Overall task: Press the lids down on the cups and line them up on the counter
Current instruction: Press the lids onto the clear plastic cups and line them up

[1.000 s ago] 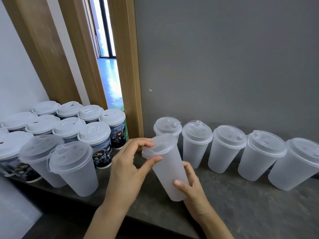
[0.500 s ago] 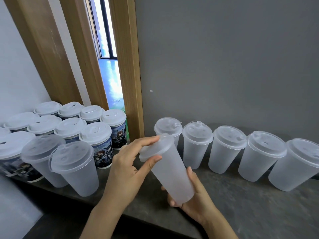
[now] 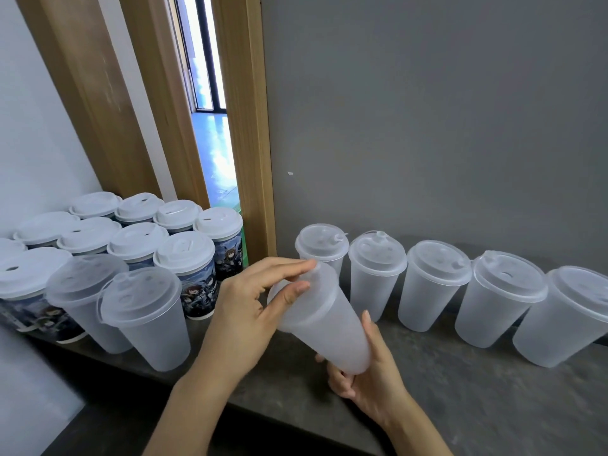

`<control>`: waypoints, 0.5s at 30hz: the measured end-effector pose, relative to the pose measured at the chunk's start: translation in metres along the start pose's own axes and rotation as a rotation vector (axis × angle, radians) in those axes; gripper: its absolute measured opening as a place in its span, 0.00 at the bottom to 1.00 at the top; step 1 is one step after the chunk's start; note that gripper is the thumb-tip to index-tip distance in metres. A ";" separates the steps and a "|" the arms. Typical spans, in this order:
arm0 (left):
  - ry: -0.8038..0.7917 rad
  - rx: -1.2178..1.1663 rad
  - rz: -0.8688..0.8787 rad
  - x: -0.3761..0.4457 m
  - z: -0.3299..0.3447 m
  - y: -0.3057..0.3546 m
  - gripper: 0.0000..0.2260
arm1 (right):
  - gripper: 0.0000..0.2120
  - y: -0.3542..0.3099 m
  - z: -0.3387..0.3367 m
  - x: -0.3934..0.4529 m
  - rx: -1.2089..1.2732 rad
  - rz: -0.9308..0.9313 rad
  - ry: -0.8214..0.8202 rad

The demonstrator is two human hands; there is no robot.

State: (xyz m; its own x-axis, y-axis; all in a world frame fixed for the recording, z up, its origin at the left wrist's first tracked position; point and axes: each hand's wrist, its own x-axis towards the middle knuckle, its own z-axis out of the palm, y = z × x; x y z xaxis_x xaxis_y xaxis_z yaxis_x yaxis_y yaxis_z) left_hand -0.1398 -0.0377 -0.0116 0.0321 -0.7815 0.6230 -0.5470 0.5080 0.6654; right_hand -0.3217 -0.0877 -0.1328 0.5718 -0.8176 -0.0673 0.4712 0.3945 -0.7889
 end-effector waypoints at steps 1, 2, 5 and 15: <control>-0.012 -0.003 0.011 0.001 0.000 0.001 0.12 | 0.38 0.000 -0.002 0.000 0.044 0.043 -0.026; -0.006 0.013 0.024 0.003 0.000 0.002 0.12 | 0.38 0.000 -0.002 0.000 0.072 0.067 -0.040; 0.083 0.058 0.048 0.008 0.004 0.005 0.10 | 0.37 -0.002 -0.001 -0.001 0.082 0.089 -0.044; 0.187 0.141 0.014 0.010 0.016 0.006 0.10 | 0.34 -0.001 0.001 -0.002 0.071 0.021 0.035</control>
State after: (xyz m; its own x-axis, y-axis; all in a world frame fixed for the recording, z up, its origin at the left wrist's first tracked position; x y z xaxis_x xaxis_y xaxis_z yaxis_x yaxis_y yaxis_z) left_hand -0.1559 -0.0480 -0.0076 0.1707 -0.6872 0.7062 -0.6595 0.4528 0.6001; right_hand -0.3227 -0.0863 -0.1312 0.5589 -0.8225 -0.1057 0.5065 0.4395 -0.7418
